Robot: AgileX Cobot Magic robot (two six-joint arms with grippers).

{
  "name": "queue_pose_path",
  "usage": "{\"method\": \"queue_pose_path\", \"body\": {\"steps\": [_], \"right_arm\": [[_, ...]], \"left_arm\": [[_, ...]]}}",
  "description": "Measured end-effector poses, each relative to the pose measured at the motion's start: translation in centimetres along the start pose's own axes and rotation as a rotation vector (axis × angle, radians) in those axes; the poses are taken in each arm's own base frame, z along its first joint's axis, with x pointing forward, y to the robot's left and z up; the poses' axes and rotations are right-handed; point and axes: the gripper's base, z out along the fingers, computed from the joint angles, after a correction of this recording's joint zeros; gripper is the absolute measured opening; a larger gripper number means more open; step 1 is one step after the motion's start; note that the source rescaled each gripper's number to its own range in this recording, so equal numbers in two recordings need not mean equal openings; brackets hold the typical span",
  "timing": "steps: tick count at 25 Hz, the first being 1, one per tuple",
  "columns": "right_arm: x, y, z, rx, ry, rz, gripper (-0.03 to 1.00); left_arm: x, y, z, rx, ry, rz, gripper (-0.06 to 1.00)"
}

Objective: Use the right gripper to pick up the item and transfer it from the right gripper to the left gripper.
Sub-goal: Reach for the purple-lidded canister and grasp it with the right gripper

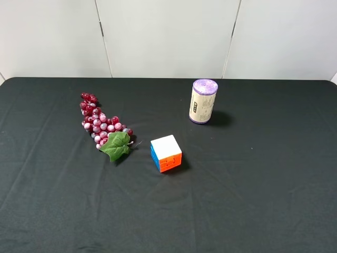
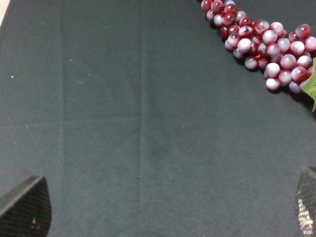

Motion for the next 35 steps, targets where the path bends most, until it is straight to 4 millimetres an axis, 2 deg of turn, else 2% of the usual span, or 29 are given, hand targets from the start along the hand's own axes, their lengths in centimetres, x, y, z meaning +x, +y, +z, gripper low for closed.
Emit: {"method": "queue_pose_path", "body": {"steps": [23, 26, 29, 32, 35], "right_arm": [[-0.2, 0.4, 0.0, -0.047, 0.017, 0.028, 1.0], [-1.7, 0.5, 0.3, -0.049, 0.107, 0.029, 1.0], [-4.6, 0.5, 1.0, -0.052, 0.175, -0.005, 1.0], [-7.9, 0.5, 2.4, -0.06, 0.237, -0.06, 1.0], [-11.1, 0.6, 4.7, -0.091, 0.325, -0.117, 1.0]], "left_arm": [[0.0, 0.0, 0.0, 0.0, 0.0, 0.0, 0.96], [0.0, 0.0, 0.0, 0.0, 0.0, 0.0, 0.96], [0.0, 0.0, 0.0, 0.0, 0.0, 0.0, 0.96], [0.0, 0.0, 0.0, 0.0, 0.0, 0.0, 0.96], [0.0, 0.0, 0.0, 0.0, 0.0, 0.0, 0.96]]}}
